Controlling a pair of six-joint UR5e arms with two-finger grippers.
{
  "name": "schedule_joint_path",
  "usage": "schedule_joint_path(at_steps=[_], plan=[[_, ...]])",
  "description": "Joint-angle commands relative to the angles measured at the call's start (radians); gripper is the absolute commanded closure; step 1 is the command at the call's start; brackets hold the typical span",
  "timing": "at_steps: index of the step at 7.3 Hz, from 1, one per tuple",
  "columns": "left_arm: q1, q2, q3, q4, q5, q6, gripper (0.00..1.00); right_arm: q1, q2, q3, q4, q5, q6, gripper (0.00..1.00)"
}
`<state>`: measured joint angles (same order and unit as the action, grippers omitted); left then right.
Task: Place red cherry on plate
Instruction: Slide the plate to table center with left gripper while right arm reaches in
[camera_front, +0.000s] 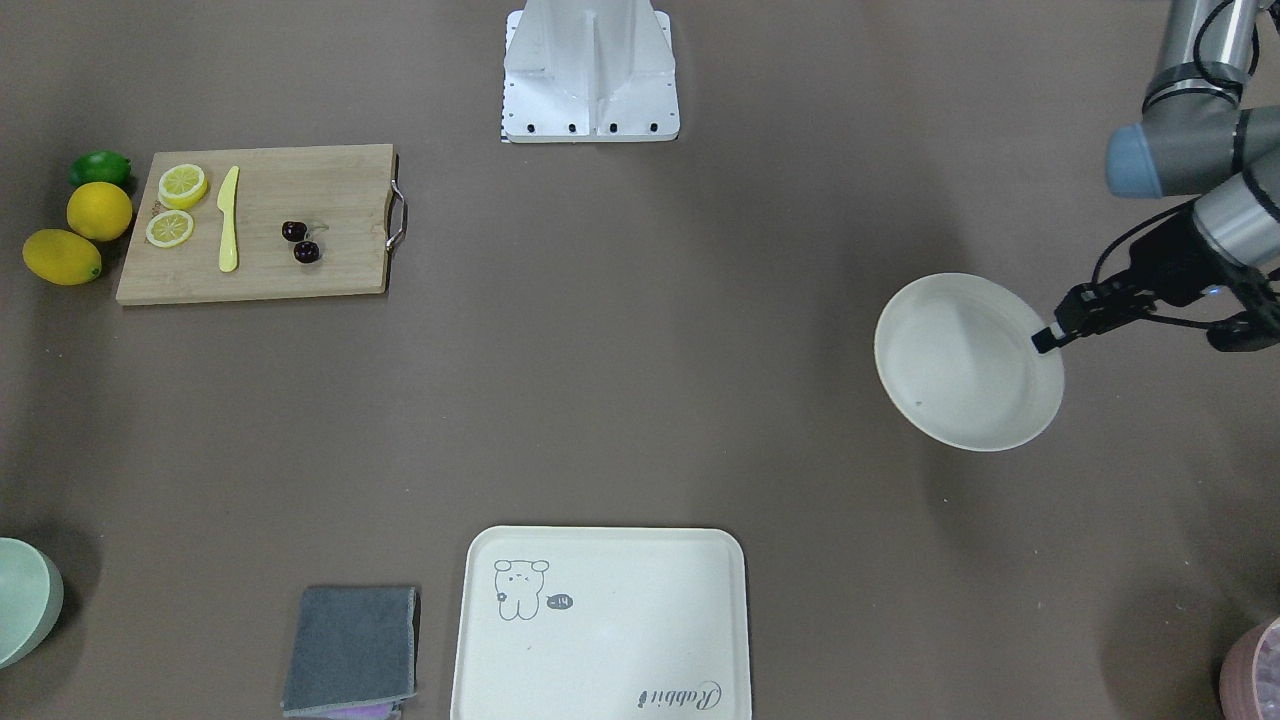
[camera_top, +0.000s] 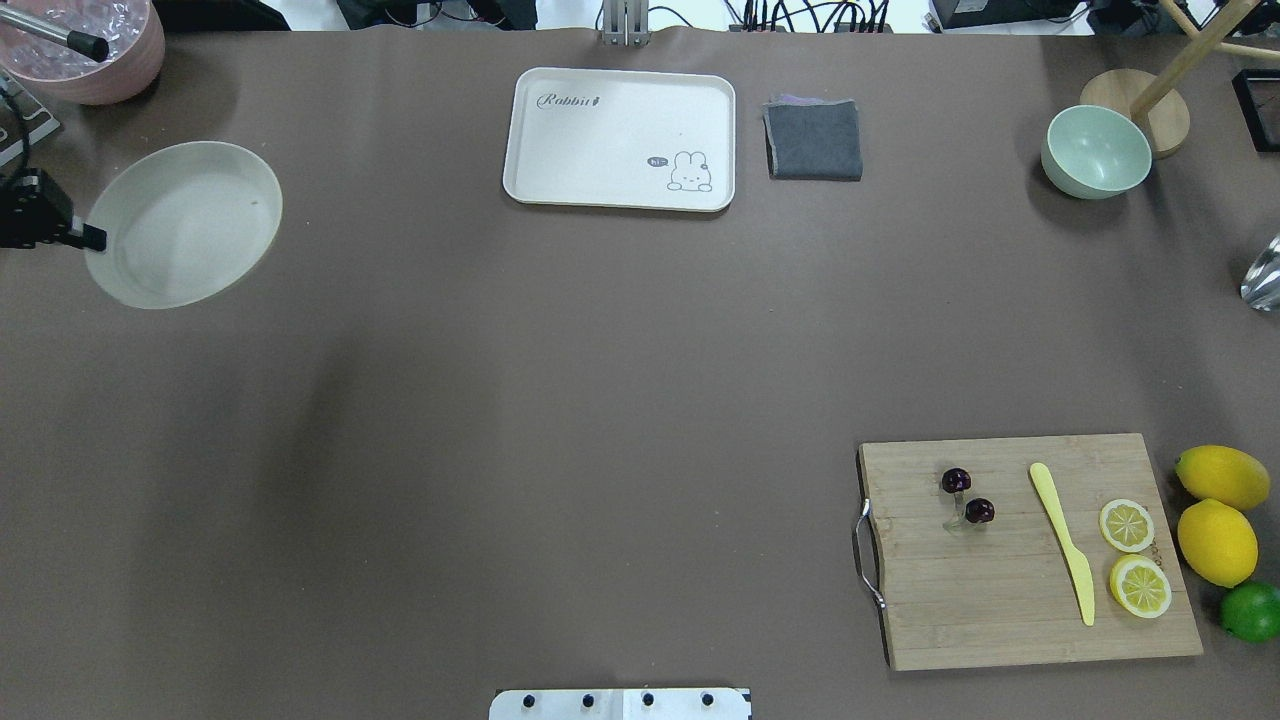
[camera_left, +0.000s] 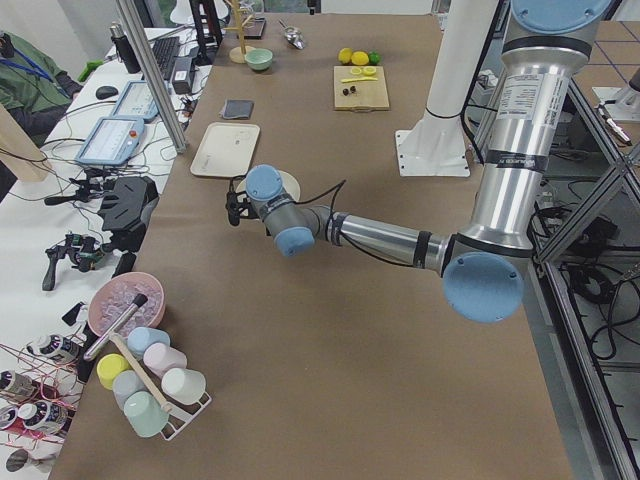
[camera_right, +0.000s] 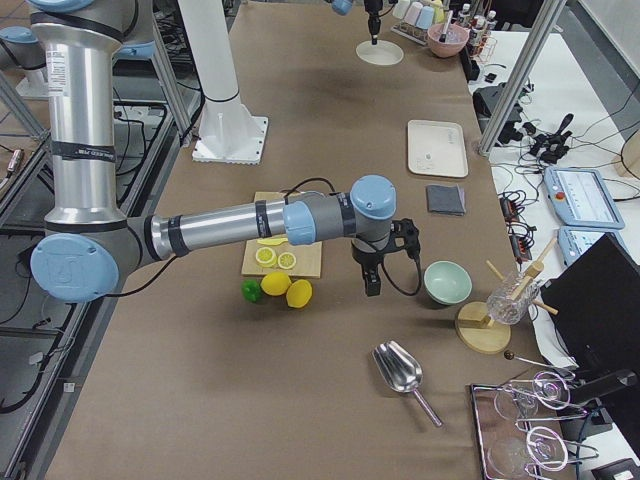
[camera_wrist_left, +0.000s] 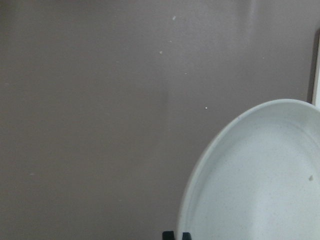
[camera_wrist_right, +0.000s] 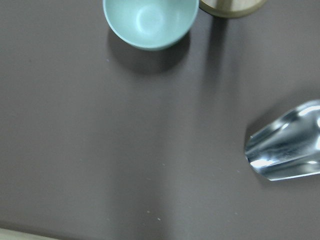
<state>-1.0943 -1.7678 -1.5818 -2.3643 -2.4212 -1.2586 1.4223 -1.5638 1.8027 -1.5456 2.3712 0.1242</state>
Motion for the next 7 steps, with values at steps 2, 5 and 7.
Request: schedule_joint_path(at_steps=[2,5,7], plan=[[0.218,-0.18,-0.021,0.08,0.245,-0.234,1.0,-0.141,0.128,0.007,-0.001,-0.035,0.173,0.0],[0.471,-0.326,-0.035,0.238,0.54,-0.393,1.0,-0.261,0.157,0.065,0.01,-0.067,0.375,0.0],[0.581,-0.341,-0.035,0.241,0.647,-0.427,1.0,-0.325,0.157,0.066,0.114,-0.07,0.509,0.0]])
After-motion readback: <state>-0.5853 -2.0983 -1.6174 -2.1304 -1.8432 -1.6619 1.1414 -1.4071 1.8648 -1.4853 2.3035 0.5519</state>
